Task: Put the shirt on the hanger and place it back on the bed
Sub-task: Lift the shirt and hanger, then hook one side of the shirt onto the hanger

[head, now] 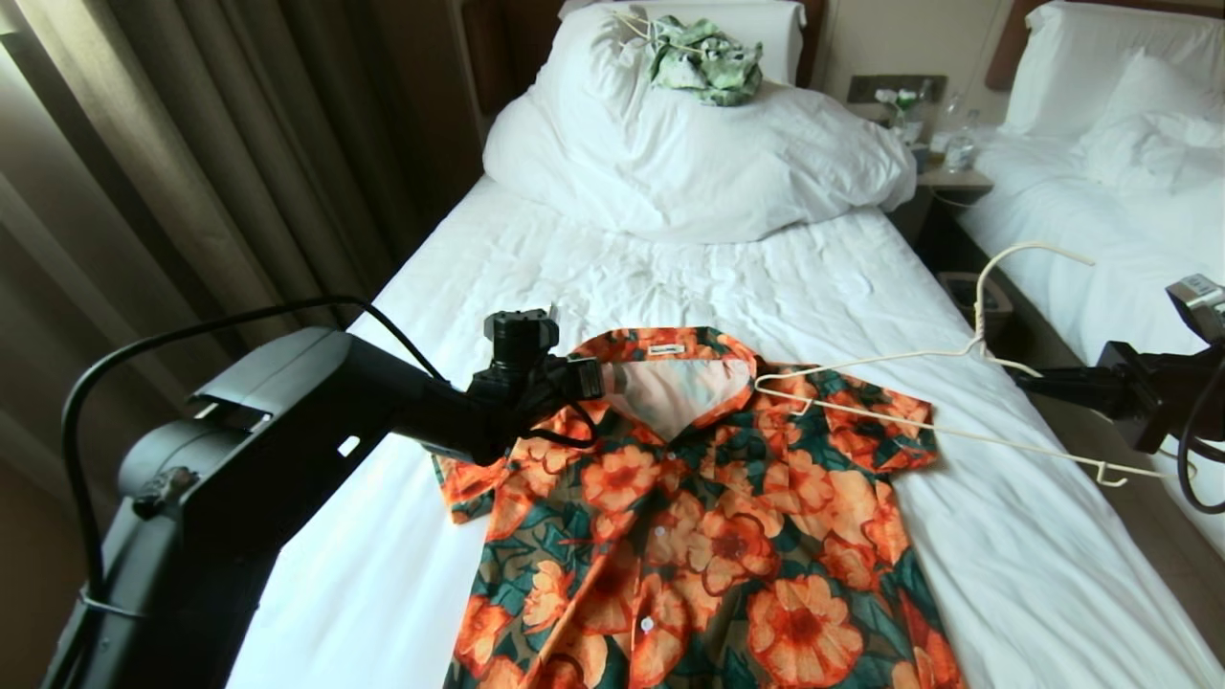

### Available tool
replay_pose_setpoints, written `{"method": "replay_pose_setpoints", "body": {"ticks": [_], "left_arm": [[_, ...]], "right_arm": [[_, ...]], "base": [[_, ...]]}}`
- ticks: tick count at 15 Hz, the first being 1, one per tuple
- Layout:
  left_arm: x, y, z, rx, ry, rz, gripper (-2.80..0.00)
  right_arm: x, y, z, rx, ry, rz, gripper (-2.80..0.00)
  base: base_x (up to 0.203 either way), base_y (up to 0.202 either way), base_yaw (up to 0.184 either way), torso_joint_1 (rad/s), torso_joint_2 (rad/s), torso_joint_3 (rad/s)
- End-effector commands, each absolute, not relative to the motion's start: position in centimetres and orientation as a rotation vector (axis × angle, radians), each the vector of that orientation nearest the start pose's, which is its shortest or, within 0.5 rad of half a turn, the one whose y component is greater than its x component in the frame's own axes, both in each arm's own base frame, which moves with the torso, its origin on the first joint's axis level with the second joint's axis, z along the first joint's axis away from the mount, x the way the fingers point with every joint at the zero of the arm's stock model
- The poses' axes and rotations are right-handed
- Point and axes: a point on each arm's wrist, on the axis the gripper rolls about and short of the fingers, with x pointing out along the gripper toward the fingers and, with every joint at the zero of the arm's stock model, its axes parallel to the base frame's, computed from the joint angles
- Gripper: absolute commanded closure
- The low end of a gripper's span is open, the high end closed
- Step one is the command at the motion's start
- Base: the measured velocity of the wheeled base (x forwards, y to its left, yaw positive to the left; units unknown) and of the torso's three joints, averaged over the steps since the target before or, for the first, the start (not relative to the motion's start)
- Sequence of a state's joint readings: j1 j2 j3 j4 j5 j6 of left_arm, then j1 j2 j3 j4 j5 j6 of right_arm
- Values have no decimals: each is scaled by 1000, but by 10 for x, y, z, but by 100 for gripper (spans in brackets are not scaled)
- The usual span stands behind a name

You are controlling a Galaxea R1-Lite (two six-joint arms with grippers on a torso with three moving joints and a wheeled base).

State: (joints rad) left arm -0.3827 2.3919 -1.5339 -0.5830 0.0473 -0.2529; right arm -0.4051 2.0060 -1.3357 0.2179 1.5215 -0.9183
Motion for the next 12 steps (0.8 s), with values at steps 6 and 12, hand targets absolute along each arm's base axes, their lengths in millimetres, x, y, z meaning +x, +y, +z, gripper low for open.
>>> {"method": "replay_pose_setpoints", "body": {"ticks": [6, 12], "left_arm": [[340, -237, 206, -224, 172, -481, 0], [319, -262, 194, -202, 207, -519, 0]], "right_arm": [[344, -77, 160, -39, 14, 1263, 0], [372, -49, 165, -79, -21, 1354, 0]], "base": [[0, 0, 0, 0, 0, 0], [0, 0, 0, 0, 0, 0]]}}
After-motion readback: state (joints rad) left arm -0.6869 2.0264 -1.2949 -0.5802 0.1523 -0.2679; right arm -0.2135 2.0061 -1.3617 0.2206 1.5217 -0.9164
